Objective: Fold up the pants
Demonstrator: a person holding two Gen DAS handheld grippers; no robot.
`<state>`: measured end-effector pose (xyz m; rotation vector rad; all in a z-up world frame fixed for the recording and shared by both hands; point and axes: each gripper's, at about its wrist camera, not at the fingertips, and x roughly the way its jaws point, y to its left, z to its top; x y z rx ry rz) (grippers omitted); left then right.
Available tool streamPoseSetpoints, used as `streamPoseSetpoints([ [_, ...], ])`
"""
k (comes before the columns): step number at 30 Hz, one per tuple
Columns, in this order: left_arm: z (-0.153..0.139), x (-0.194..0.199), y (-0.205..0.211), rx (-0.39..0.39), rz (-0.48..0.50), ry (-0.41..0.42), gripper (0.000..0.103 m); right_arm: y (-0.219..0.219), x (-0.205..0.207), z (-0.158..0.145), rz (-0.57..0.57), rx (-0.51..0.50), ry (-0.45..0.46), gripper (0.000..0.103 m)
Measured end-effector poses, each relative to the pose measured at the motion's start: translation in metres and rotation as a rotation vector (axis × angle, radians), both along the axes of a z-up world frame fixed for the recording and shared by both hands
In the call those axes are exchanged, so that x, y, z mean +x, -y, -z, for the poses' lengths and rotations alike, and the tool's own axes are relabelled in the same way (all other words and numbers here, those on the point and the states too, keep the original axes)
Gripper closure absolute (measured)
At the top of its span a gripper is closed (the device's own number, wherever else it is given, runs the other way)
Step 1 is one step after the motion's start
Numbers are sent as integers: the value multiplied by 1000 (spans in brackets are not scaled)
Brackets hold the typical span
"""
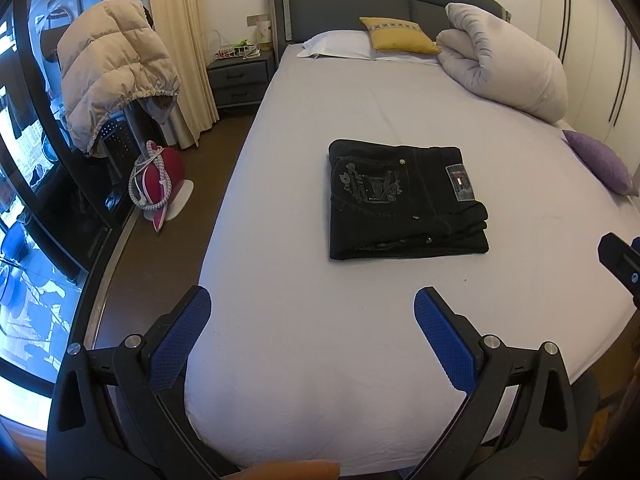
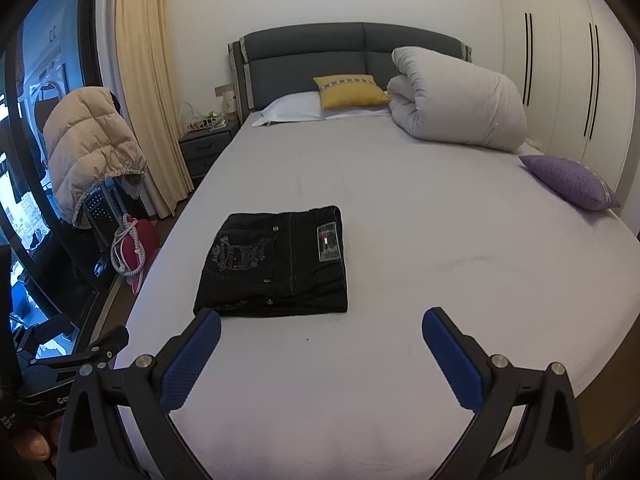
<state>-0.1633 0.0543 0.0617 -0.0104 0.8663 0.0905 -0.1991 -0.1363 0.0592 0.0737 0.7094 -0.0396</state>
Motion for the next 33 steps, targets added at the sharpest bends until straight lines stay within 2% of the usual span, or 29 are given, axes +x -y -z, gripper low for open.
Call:
streamPoseSetpoints([
  [11, 5, -3, -1, -4, -3, -8, 0, 3, 0, 6, 7, 14, -41, 0],
  [33, 11, -2, -3, -6, 1, -16, 0, 3, -1, 10, -2, 9, -65, 0],
])
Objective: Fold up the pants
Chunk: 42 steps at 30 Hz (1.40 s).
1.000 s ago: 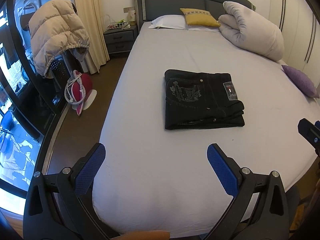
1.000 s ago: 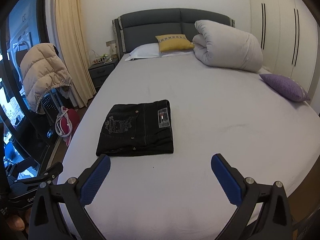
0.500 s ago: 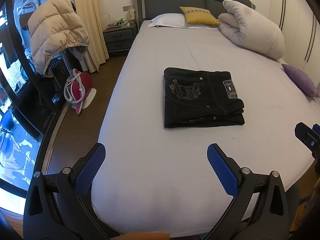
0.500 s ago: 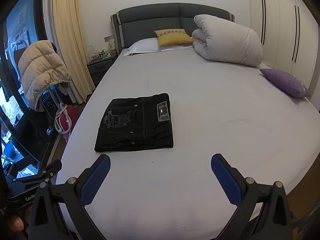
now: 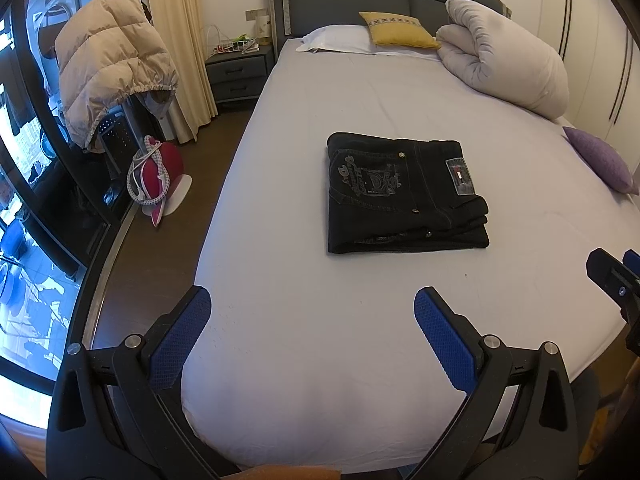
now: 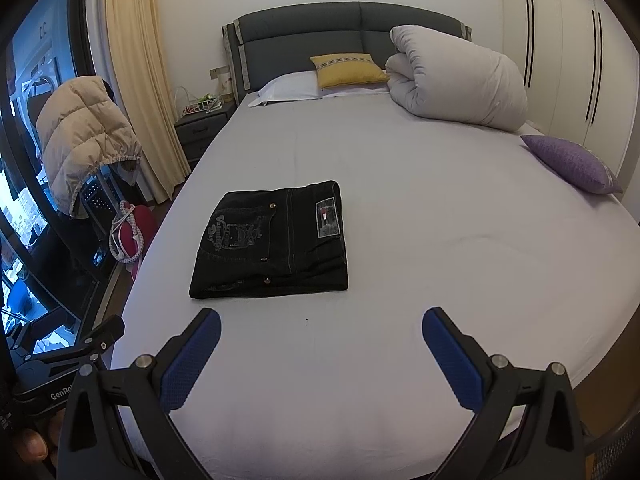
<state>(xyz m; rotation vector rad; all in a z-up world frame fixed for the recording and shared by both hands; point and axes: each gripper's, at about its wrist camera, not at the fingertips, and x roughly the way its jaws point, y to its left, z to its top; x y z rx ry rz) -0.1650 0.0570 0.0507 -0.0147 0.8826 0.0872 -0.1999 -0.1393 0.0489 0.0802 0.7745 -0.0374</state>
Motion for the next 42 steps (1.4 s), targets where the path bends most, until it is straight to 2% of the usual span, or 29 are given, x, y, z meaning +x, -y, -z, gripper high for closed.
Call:
streamPoseSetpoints([
  [42, 7, 6, -1, -10, 17, -17, 0, 1, -1, 5, -6, 0, -15, 0],
])
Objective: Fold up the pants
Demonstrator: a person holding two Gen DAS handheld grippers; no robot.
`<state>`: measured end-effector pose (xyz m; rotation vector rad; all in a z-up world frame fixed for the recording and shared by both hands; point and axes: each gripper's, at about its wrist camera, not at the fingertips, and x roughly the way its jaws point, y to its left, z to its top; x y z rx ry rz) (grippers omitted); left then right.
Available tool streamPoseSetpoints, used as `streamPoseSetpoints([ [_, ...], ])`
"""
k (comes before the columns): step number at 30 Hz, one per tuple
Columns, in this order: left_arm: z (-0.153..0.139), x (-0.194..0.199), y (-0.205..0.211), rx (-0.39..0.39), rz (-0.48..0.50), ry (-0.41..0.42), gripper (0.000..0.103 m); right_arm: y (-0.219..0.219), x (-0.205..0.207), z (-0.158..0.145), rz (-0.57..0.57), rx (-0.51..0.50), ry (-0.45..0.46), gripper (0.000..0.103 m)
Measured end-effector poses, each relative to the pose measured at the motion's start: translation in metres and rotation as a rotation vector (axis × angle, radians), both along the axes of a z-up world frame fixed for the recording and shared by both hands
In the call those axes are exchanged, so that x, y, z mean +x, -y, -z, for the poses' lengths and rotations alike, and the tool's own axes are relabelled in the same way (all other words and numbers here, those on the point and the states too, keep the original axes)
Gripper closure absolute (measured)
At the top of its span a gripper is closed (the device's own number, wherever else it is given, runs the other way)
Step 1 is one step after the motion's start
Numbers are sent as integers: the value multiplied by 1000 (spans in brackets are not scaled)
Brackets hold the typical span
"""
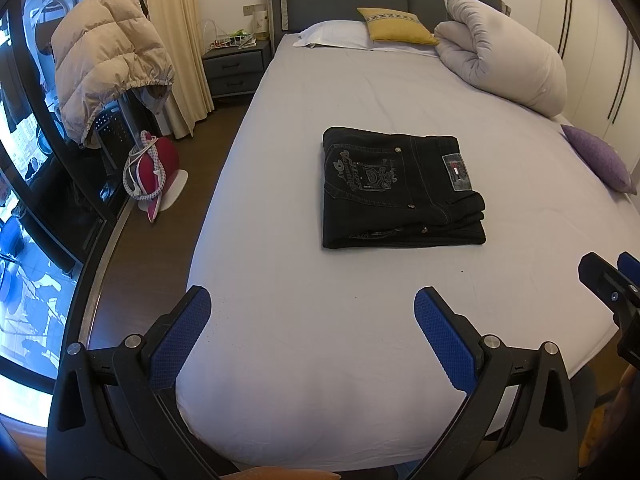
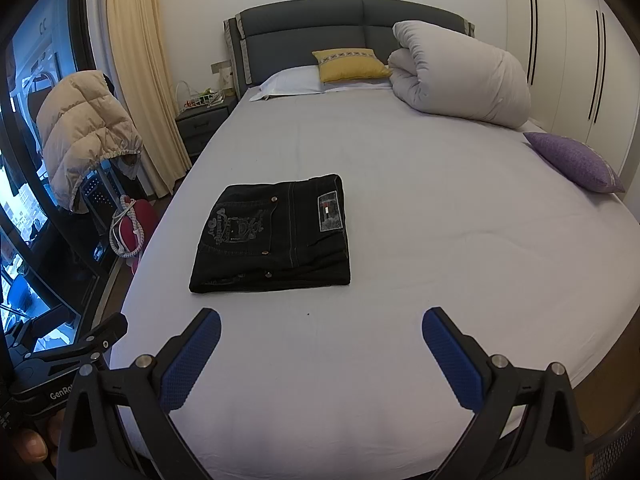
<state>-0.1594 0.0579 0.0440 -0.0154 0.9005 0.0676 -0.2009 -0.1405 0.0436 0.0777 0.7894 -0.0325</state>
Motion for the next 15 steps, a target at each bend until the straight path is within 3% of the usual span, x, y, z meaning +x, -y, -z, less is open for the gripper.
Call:
streamPoseSetpoints([
  [15, 3, 0, -2, -2, -15, -6, 0, 1, 1, 4, -4, -1, -10, 0],
])
